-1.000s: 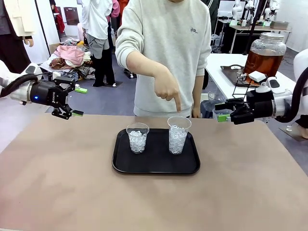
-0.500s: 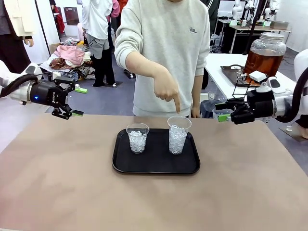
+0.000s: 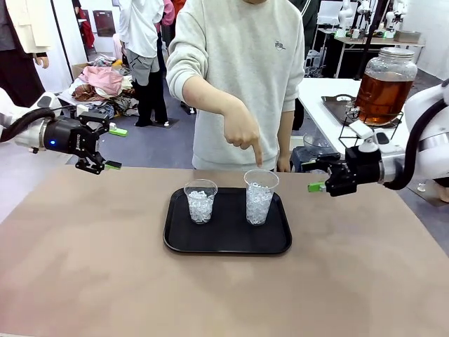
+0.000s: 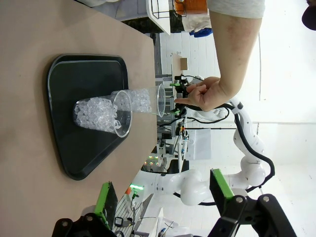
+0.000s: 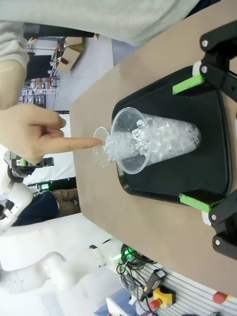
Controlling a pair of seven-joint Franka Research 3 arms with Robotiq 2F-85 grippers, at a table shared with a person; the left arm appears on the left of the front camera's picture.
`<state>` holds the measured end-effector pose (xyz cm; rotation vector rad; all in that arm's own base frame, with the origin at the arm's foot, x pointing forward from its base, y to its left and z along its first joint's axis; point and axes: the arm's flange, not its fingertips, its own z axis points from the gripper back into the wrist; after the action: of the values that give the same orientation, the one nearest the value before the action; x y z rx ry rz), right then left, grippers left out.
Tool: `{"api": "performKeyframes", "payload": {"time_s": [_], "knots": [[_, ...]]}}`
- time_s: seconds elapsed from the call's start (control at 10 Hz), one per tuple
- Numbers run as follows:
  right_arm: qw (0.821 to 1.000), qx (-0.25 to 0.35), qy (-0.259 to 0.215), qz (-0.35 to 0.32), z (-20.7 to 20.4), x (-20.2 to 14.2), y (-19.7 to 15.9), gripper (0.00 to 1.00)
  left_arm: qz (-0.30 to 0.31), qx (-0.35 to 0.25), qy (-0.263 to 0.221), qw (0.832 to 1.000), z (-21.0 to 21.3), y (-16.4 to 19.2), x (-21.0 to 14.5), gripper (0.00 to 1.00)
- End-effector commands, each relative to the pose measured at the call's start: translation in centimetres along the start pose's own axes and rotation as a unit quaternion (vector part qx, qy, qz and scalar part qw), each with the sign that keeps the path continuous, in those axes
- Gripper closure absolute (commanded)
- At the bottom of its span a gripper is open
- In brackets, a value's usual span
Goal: Pour the drink into the iced cup.
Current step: Pick up the iced cup indicated by the human and present it to them.
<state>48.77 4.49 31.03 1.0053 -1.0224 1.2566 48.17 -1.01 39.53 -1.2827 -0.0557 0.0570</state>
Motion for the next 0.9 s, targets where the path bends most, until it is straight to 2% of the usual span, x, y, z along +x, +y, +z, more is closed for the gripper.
{"api": "performKeyframes", "payload": {"time_s": [0.0, 0.4, 0.8], "knots": [[1.000, 0.002, -0.015, 0.026, -1.6, -1.2, -1.3, 0.00, 0.000, 0.000, 0.000, 1.000, 0.1, 0.0, 0.0, 0.00], [0.999, 0.011, -0.034, 0.005, -3.6, -3.7, -2.2, 0.00, 0.000, 0.000, 0.000, 1.000, 0.1, 0.0, 0.0, 0.00], [1.000, 0.016, -0.018, -0.007, -3.3, -4.1, -1.6, 0.00, 0.000, 0.000, 0.000, 1.000, 0.1, 0.0, 0.0, 0.00]]}}
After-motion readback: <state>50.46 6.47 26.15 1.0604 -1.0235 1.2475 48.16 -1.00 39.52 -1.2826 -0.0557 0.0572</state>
